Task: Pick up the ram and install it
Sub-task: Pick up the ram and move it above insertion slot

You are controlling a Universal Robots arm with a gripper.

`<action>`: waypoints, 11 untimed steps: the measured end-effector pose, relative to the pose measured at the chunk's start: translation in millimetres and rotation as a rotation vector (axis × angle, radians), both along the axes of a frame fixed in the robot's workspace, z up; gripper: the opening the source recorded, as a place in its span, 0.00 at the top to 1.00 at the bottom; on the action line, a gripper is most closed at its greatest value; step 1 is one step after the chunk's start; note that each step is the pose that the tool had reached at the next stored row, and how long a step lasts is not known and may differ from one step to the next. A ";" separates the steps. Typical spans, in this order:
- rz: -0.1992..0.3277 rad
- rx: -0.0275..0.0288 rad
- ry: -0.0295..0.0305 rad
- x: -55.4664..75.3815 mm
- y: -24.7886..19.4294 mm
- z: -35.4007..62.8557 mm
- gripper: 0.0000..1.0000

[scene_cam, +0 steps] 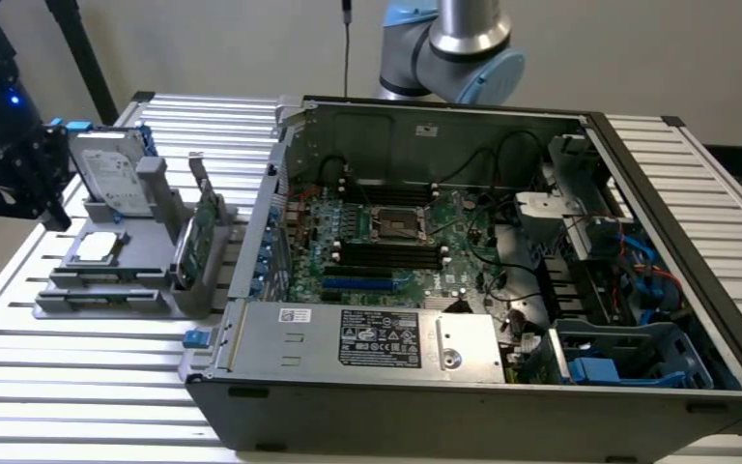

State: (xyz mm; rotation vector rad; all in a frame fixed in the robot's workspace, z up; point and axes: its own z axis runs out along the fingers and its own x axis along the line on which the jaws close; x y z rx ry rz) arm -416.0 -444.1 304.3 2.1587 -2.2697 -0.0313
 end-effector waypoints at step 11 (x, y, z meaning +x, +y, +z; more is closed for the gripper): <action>0.029 -0.0039 -0.0019 -0.1 -5.7 -5.2 0.89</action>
